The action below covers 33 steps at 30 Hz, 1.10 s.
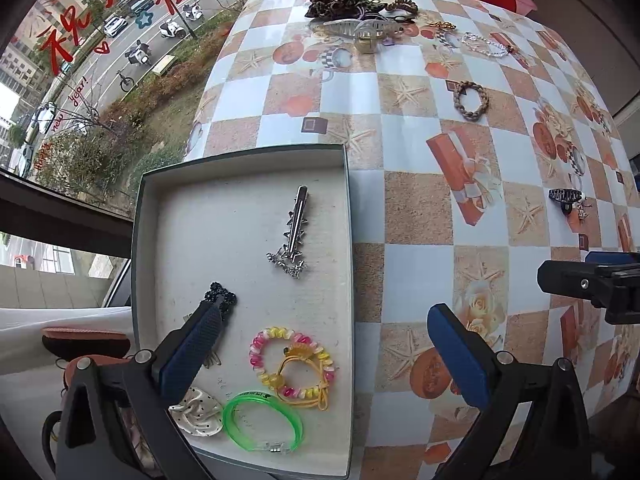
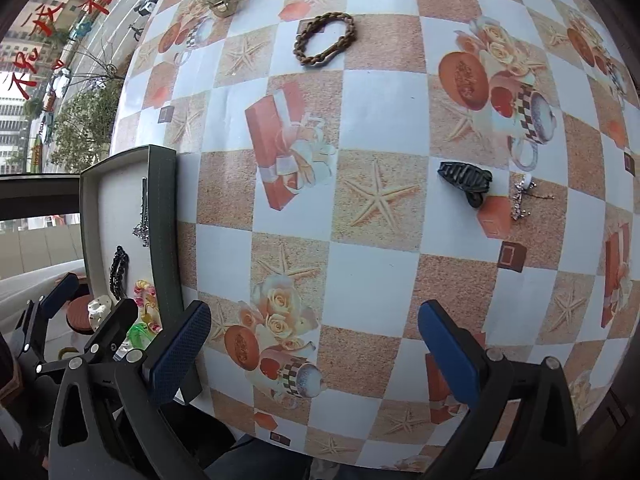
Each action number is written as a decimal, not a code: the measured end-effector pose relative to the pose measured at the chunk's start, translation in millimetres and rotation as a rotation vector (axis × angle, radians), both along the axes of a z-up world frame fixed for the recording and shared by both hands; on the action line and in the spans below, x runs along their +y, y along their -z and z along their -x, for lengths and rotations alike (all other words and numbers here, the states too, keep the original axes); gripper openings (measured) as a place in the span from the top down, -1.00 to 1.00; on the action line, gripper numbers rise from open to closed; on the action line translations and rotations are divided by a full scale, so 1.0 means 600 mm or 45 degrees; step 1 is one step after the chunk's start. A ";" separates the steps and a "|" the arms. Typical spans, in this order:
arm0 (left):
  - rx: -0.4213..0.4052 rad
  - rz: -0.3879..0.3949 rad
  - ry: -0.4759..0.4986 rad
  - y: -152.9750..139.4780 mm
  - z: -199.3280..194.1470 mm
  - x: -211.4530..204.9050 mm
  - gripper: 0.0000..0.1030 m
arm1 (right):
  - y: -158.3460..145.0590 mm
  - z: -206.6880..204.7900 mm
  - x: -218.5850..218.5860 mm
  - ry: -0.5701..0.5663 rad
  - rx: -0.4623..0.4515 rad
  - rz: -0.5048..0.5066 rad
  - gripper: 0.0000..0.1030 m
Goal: Organize jewelry
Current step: 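Move both grippers back toward the braided brown bracelet and black claw clip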
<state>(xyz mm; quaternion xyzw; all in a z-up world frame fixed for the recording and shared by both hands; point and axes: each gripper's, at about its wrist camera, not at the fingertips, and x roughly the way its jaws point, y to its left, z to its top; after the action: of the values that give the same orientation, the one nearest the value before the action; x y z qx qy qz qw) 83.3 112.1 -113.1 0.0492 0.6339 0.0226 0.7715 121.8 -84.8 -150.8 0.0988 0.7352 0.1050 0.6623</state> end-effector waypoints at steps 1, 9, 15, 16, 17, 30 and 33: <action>-0.003 0.000 0.004 -0.001 -0.001 -0.004 -1.00 | 0.001 0.001 -0.007 0.010 0.001 0.004 -1.00; -0.010 0.003 0.021 0.004 -0.015 -0.033 -1.00 | 0.017 0.019 -0.102 0.183 0.028 0.063 -1.00; 0.008 0.014 0.064 0.010 -0.019 -0.062 -1.00 | 0.033 0.033 -0.192 0.339 0.065 0.108 -1.00; 0.012 0.013 0.069 0.012 -0.020 -0.068 -1.00 | 0.035 0.034 -0.204 0.353 0.066 0.113 -1.00; 0.016 0.015 0.075 0.013 -0.022 -0.073 -1.00 | 0.036 0.035 -0.214 0.364 0.066 0.120 -1.00; 0.048 0.000 0.092 0.031 -0.054 -0.126 -1.00 | 0.038 0.011 -0.271 0.341 0.017 0.201 -0.99; 0.053 0.017 0.093 0.036 -0.064 -0.131 -1.00 | 0.039 0.001 -0.266 0.322 0.000 0.221 -0.86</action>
<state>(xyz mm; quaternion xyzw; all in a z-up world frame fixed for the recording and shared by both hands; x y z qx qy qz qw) 121.6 33.4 -134.4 0.0675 0.6478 -0.0108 0.7587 121.3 -244.4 -174.1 0.1332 0.7233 -0.0431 0.6762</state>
